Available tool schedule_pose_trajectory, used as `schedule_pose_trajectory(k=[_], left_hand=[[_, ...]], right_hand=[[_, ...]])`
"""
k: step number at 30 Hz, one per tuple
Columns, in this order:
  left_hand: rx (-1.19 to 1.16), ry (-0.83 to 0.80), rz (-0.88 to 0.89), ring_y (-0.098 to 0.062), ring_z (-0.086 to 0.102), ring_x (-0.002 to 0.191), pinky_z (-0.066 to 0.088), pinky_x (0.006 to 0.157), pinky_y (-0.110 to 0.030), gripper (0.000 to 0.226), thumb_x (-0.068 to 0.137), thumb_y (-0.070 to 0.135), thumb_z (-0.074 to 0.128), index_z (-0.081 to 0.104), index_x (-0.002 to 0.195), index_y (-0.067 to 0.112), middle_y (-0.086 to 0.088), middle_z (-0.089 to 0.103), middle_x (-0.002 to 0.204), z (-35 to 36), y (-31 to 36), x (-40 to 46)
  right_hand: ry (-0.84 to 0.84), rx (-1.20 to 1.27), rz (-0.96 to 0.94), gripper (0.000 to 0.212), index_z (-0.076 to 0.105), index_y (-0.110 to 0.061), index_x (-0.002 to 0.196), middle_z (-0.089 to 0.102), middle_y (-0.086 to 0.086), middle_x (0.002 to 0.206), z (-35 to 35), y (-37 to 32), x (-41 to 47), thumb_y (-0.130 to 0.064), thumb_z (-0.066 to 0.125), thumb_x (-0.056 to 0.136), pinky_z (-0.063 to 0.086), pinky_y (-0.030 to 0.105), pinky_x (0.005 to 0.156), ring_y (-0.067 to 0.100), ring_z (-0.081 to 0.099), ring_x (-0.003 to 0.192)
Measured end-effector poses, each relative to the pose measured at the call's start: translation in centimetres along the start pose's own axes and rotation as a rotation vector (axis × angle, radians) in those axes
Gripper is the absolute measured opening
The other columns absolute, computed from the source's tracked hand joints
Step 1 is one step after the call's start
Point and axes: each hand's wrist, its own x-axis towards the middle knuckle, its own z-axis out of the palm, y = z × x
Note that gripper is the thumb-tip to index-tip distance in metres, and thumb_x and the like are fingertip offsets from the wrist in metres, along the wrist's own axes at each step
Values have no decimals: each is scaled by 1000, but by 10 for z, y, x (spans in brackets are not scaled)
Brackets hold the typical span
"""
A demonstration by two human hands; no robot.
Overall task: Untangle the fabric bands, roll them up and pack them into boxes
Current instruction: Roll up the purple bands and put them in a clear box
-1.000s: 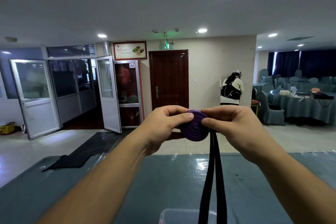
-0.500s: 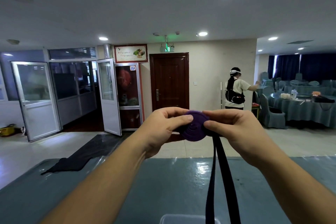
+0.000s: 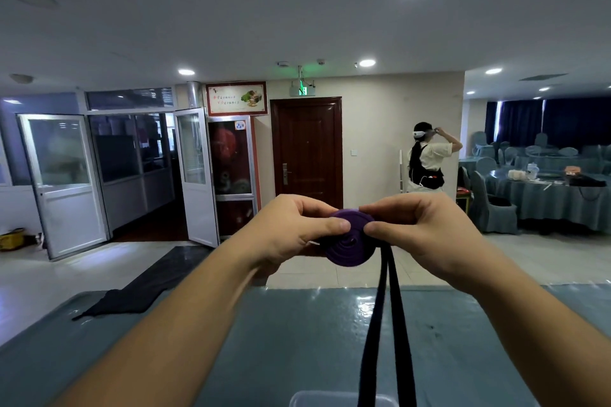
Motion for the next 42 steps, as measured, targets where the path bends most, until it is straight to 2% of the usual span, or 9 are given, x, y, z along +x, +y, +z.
schedule_pose_trajectory(k=[3,8,14,18,22,30,35,38,42], left_hand=[[-122,89,58,-20,77,89,62,74,-27,21,92,13,74,77,111,6,-14,80,100,4,1,1],[-446,148,9,-24,74,93,64,82,-38,36,87,17,74,71,118,-1,-21,77,109,17,-12,4],[-138,-7,-14,-30,75,103,60,96,-46,31,88,11,78,73,118,5,-16,78,109,3,-9,0],[-292,76,49,-27,75,100,61,93,-42,34,85,13,77,73,118,5,-17,78,110,13,-9,2],[-467,128,61,-26,75,103,61,90,-38,52,73,22,79,72,121,4,-16,78,112,28,-18,4],[-82,15,60,-25,75,100,61,88,-35,24,89,18,79,77,113,14,-12,78,107,7,-10,2],[-266,83,44,-18,73,88,58,73,-28,26,85,24,77,79,109,15,-10,79,102,15,-8,3],[-412,121,34,-21,71,89,59,76,-33,32,80,29,77,79,108,15,-11,78,102,21,-12,5],[-242,85,36,-18,72,89,59,76,-30,17,93,19,73,78,108,14,-10,78,102,14,-11,4]], right_hand=[[137,165,10,26,78,-14,110,81,2,96,8,6,2,-5,77,85,60,23,77,16,78,90],[213,360,12,28,75,-3,113,80,12,98,12,10,4,4,73,85,62,25,75,26,78,91],[128,169,4,26,78,-8,110,81,5,97,6,7,5,-1,76,85,61,28,84,21,78,95],[245,388,-15,25,76,-6,109,81,11,97,16,8,6,1,74,85,62,26,75,27,78,93],[272,475,2,33,74,-8,116,80,12,101,26,14,3,3,74,85,63,35,87,28,77,98],[39,155,4,31,77,-11,114,81,2,100,9,10,0,2,74,86,60,24,88,16,77,98],[163,274,-45,30,76,-12,112,81,5,99,16,13,2,1,76,85,62,29,86,21,78,97],[207,394,-24,33,75,-11,115,81,9,101,23,19,1,3,73,86,62,31,84,24,78,97],[122,291,-1,33,75,-8,116,81,7,102,13,15,1,5,72,86,62,26,84,22,77,99]])
